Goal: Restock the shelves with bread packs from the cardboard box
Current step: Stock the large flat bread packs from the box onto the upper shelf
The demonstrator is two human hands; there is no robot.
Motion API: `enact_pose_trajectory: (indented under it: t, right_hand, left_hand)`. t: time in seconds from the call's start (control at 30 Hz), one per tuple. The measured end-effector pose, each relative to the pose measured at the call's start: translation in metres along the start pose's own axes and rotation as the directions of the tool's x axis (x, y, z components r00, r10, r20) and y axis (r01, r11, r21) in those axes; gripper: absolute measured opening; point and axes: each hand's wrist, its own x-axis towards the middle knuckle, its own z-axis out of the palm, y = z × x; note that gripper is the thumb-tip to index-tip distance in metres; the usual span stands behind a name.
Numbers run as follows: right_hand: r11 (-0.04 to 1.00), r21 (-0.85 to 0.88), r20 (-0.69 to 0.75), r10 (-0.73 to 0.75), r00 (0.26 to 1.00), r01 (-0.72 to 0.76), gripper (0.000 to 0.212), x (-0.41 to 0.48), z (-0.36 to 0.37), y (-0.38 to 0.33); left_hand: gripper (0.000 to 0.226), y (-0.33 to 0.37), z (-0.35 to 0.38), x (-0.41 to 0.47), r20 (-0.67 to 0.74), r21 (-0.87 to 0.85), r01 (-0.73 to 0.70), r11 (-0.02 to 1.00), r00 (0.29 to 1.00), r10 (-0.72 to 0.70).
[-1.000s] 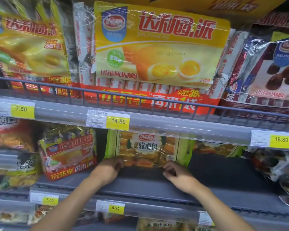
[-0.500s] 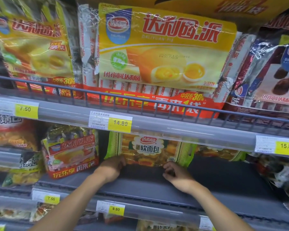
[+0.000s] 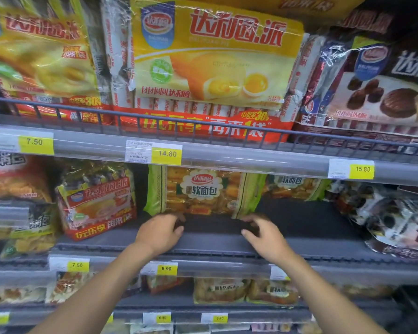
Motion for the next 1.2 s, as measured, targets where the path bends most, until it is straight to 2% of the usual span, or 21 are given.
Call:
enact_pose_trajectory:
  t: [0.27, 0.43, 0.6, 0.73, 0.8, 0.93, 1.07, 1.2]
  right_hand:
    - [0.999, -0.022, -0.177, -0.046, 0.983, 0.043, 0.048, -0.08, -0.039, 0.037]
    - [0.999, -0.009, -0.258, 0.044, 0.965, -0.048, 0.05, -0.17, -0.071, 0.092]
    - [0.984, -0.026, -0.292, 0.16, 0.943, -0.175, 0.054, -0.294, -0.1, 0.159]
    - [0.955, 0.026, -0.308, 0.288, 0.907, -0.294, 0.058, -0.401, -0.107, 0.223]
    - [0.927, 0.051, -0.311, 0.369, 0.876, -0.373, 0.059, -0.453, -0.107, 0.249]
    - [0.849, 0.095, -0.33, 0.52, 0.788, -0.52, 0.054, -0.547, -0.104, 0.29]
    - [0.751, 0.151, -0.323, 0.652, 0.686, -0.642, 0.054, -0.62, -0.091, 0.324]
    - [0.623, 0.229, -0.283, 0.778, 0.561, -0.748, 0.054, -0.674, -0.07, 0.354]
  left_hand:
    - [0.05, 0.088, 0.027, -0.03, -0.197, 0.115, -0.246, 0.962, 0.944, 0.265]
    - [0.057, 0.17, 0.071, -0.056, -0.172, 0.078, -0.386, 0.919, 0.903, 0.394]
    - [0.056, 0.263, 0.136, -0.103, -0.123, 0.044, -0.545, 0.837, 0.829, 0.546]
    - [0.054, 0.335, 0.192, -0.162, -0.023, -0.041, -0.606, 0.794, 0.795, 0.606]
    - [0.059, 0.366, 0.219, -0.191, 0.021, -0.085, -0.636, 0.767, 0.769, 0.639]
    - [0.06, 0.413, 0.279, -0.234, 0.109, -0.127, -0.725, 0.677, 0.668, 0.736]
    - [0.067, 0.444, 0.341, -0.258, 0.295, -0.149, -0.736, 0.66, 0.604, 0.74]
    - [0.061, 0.482, 0.388, -0.272, 0.411, -0.181, -0.742, 0.645, 0.539, 0.735]
